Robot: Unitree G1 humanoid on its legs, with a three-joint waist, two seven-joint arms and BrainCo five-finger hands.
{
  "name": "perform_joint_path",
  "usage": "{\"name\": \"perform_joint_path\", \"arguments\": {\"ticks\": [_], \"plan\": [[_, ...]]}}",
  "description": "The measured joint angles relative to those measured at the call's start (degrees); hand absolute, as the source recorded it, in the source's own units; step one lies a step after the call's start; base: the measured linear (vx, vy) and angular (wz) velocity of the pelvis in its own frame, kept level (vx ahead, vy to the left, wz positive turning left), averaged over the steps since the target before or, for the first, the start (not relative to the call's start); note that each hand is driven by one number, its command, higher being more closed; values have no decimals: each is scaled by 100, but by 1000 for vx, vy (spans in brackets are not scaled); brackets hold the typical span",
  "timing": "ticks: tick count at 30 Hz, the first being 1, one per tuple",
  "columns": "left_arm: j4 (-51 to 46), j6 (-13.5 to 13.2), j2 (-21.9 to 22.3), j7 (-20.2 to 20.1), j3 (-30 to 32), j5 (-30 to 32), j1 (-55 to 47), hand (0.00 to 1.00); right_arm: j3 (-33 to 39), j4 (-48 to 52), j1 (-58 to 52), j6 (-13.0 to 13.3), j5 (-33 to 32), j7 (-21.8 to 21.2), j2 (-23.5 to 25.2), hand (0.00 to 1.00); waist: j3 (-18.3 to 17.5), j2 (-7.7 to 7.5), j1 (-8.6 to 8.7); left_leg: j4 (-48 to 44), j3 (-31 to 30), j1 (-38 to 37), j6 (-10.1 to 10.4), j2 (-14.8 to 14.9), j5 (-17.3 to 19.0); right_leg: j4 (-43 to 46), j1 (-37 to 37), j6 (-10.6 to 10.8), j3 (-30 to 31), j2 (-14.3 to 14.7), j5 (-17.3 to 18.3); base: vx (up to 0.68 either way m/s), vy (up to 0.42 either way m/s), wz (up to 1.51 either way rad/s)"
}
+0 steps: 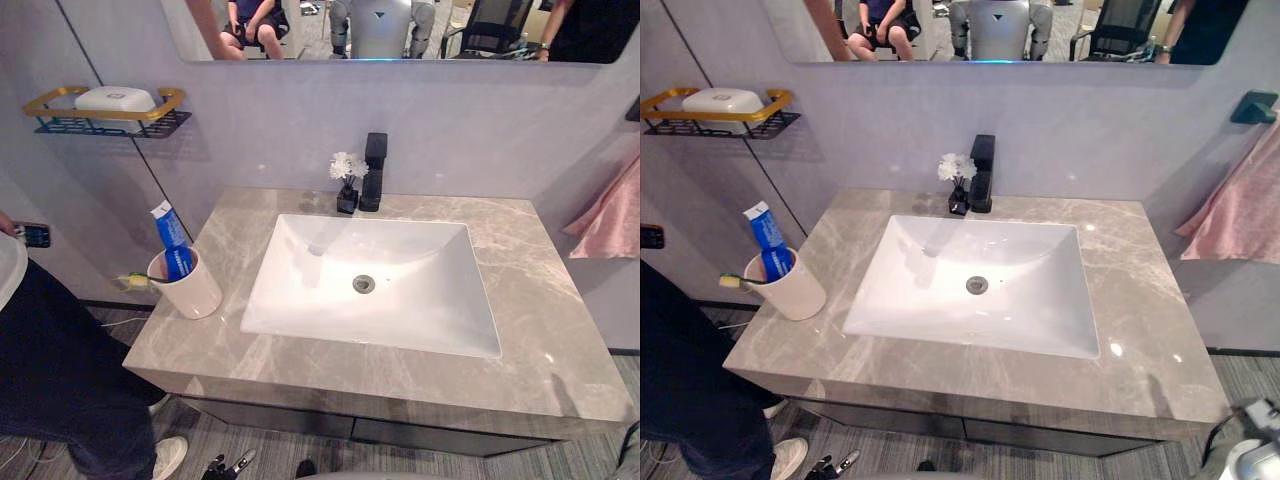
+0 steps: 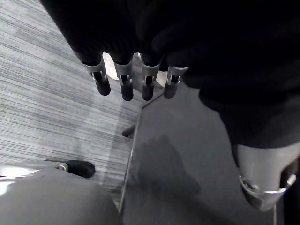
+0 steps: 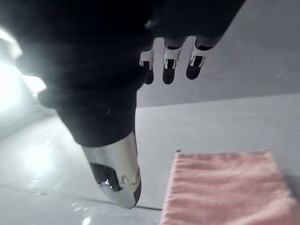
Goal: Organize washtable
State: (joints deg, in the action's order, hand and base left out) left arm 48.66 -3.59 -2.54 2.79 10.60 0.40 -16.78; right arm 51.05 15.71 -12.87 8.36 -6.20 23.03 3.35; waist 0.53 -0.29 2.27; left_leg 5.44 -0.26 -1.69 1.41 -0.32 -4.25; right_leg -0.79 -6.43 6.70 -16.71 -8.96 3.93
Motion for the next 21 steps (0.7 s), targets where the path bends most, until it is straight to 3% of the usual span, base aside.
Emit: {"name": "perform_joint_path", "arguments": {"ticks": [5, 11, 18, 21], "plan": [[-169, -4, 477, 25, 110, -197, 215, 0, -29, -447, -20, -95, -4, 256, 64, 0, -40, -10, -10, 1, 114, -127, -7, 3, 84, 221, 4, 23, -49, -114, 146, -8, 11, -12], [-191, -5, 531, 243, 70, -267, 306, 0, 19, -1660, -88, -245, -153, 724, 64, 0, -77, -5, -2, 3, 195, -252, -8, 9, 169, 558, 32, 66, -55, -183, 284, 11, 4, -3], [-84, 6, 511, 366, 57, -391, 313, 0, -177, -2673, -147, -384, -270, 503, 66, 0, -80, 0, -11, 9, 371, -357, -50, -10, 278, 876, 59, 105, -32, -288, 500, 21, 6, 0], [-55, 55, 425, 369, -64, -488, 297, 0, -352, -2945, -473, -354, -262, 187, 70, 0, -89, -33, -87, 9, 405, -402, -36, -10, 253, 861, -52, 114, -28, -294, 506, 36, 11, -2]]}}
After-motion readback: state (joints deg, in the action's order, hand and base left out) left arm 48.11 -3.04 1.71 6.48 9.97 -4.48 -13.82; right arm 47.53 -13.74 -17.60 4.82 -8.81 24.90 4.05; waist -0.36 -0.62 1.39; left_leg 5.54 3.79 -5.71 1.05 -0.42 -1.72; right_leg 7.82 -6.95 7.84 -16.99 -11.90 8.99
